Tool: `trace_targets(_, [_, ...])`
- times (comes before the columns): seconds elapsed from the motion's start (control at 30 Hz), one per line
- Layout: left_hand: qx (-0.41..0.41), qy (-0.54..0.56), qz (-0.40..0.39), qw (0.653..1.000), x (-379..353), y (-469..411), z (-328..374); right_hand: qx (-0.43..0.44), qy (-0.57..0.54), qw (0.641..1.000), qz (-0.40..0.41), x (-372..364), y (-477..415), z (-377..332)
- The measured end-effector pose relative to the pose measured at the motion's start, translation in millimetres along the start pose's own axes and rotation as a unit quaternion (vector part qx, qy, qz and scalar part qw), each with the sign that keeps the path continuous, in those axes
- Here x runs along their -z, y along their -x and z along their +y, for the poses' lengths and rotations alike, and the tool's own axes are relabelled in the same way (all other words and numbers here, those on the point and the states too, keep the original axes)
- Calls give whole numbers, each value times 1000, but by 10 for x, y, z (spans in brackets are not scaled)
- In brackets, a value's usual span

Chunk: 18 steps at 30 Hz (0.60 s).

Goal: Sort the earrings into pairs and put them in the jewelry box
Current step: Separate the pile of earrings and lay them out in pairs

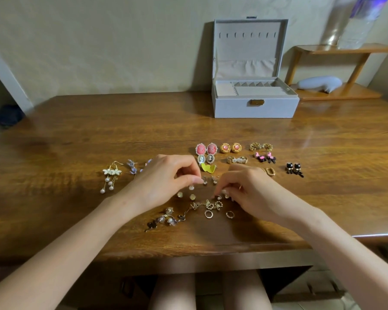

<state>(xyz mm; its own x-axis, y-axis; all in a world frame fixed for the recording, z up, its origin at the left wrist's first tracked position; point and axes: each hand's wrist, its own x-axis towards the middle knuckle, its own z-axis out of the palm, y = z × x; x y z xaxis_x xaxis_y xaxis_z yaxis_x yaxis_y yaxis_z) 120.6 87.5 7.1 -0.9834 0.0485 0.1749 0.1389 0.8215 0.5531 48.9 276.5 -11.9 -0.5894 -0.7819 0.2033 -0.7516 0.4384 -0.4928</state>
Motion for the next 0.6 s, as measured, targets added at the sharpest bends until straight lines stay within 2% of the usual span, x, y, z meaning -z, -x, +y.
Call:
trace_targets(0.2, [1, 17, 6, 1000, -48, -62, -28, 23, -28, 999, -21, -69, 8, -92])
trace_targets(0.43, [5, 43, -16, 999, -97, -59, -73, -24, -146, 987, 61, 87, 19, -55])
trace_targets(0.6, [9, 100, -53, 993, -90, -2, -23, -49, -166, 984, 29, 86, 32, -13])
